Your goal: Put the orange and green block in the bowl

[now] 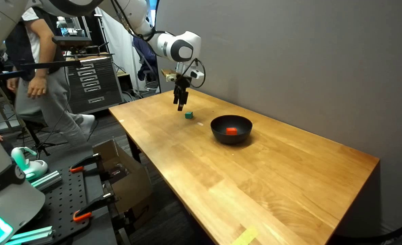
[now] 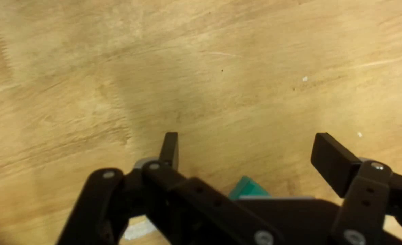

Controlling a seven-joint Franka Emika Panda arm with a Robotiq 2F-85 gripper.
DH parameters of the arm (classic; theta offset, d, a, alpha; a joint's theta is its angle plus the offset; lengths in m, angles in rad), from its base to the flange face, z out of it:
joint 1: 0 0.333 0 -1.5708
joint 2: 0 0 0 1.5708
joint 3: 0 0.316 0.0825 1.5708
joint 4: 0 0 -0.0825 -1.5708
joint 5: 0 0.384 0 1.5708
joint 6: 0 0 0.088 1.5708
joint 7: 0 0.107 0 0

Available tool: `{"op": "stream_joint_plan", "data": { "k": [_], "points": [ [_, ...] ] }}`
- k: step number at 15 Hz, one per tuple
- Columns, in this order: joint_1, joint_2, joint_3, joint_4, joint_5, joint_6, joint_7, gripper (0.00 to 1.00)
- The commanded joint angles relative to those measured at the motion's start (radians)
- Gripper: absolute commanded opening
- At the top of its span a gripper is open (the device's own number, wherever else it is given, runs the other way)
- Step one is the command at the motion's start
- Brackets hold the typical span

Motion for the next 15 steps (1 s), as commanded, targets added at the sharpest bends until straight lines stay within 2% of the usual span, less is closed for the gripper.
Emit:
{"op": "stream_joint_plan", "data": {
  "k": [1,6,11,15],
  "points": [
    [0.037,-0.011,-0.001,-0.081,-0.03,0.076,-0.071,1.0],
    [0.067,0.012,-0.005,-0.105,-0.091,0.172,-0.152,1.0],
    [0.062,0.027,-0.032,-0.07,-0.194,0.214,-0.239,1.0],
    [0.042,0.05,-0.035,-0.033,-0.221,0.259,-0.298,1.0]
  ]
}}
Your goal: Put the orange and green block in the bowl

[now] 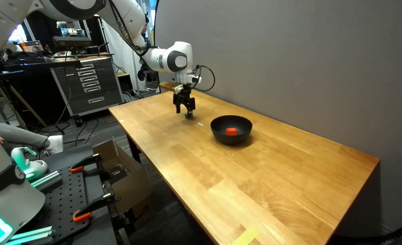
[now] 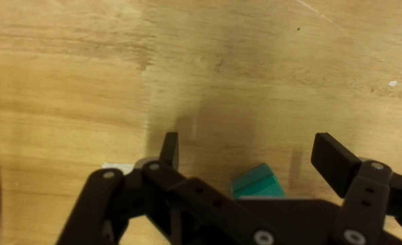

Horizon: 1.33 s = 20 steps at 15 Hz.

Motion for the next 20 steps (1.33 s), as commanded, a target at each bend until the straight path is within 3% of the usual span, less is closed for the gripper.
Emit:
{"op": "stream_joint_plan", "data": {
  "k": [1,8,9,10,17,20],
  "points": [
    [-0.019,0.031,0.005,0.051,-0.022,0.042,-0.064,1.0],
    [-0.025,0.094,0.018,0.119,-0.009,0.054,-0.115,1.0],
    [-0.022,0.104,0.016,0.128,-0.015,0.059,-0.119,0.75],
    [-0.02,0.111,0.015,0.135,-0.017,0.059,-0.122,0.74],
    [-0.01,0.13,0.004,0.173,-0.028,0.054,-0.132,0.18],
    [-0.006,0.117,-0.024,0.167,-0.047,0.048,-0.107,0.15]
  ]
}}
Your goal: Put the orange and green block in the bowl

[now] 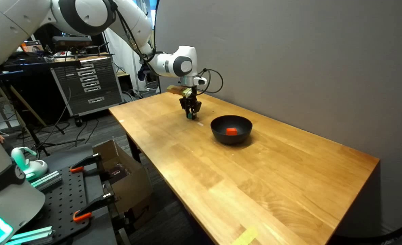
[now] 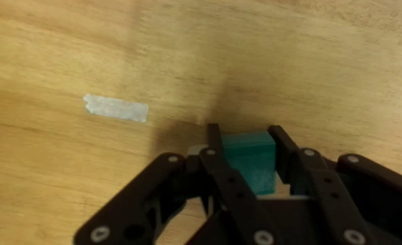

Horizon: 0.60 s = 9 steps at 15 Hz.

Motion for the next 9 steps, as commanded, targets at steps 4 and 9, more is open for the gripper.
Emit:
{"op": "stream_joint_plan", "data": {
  "k": [4,9],
  "points": [
    [-0.015,-0.084,-0.123,-0.027,-0.044,0.005,0.149,0.15],
    [-0.014,-0.19,-0.241,-0.076,-0.094,0.013,0.331,0.15]
  ]
}}
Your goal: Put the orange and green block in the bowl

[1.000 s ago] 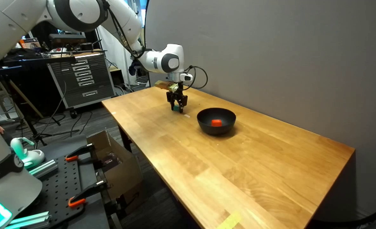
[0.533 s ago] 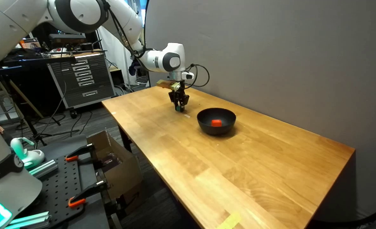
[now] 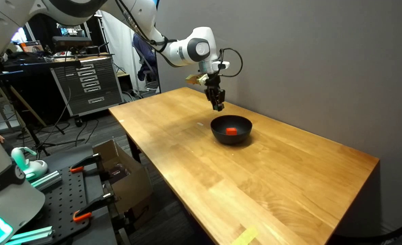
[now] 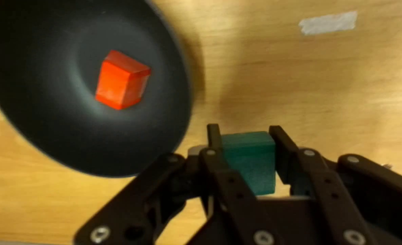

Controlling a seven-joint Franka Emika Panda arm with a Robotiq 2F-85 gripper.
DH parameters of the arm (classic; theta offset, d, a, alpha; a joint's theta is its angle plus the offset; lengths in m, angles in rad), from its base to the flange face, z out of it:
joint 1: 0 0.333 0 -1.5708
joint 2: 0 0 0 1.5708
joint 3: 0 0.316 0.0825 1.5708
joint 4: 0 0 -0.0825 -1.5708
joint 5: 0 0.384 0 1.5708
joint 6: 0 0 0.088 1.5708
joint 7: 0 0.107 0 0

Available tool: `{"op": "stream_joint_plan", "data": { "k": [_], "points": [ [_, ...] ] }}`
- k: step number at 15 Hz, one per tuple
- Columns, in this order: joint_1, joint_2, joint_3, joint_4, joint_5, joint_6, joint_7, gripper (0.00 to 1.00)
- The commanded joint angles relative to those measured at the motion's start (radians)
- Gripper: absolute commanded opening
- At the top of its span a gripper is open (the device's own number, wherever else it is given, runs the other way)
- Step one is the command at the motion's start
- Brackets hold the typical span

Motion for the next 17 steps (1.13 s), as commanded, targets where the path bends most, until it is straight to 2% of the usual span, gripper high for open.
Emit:
{"op": "stream_joint_plan", "data": {
  "k": [1,5,6,8,9,11,12,13,14,15,17],
  "points": [
    [0.008,-0.11,-0.06,-0.093,-0.055,0.004,0.157,0.15],
    [-0.008,-0.164,-0.08,-0.165,-0.05,-0.052,0.272,0.17],
    [-0.018,-0.174,-0.074,-0.18,-0.037,-0.067,0.287,0.64],
    [-0.034,-0.193,-0.061,-0.212,-0.024,-0.087,0.313,0.7],
    [-0.044,-0.202,-0.053,-0.227,-0.015,-0.093,0.319,0.79],
    [-0.096,-0.236,0.005,-0.261,0.071,-0.137,0.261,0.94],
    [-0.119,-0.263,0.029,-0.295,0.11,-0.157,0.225,0.99],
    [-0.139,-0.294,0.048,-0.335,0.148,-0.167,0.2,1.0],
    [-0.102,-0.195,0.014,-0.232,0.084,-0.148,0.26,0.92],
    [-0.117,-0.216,0.029,-0.257,0.108,-0.158,0.242,0.98],
    [-0.13,-0.246,0.04,-0.289,0.12,-0.162,0.23,1.0]
  ]
}}
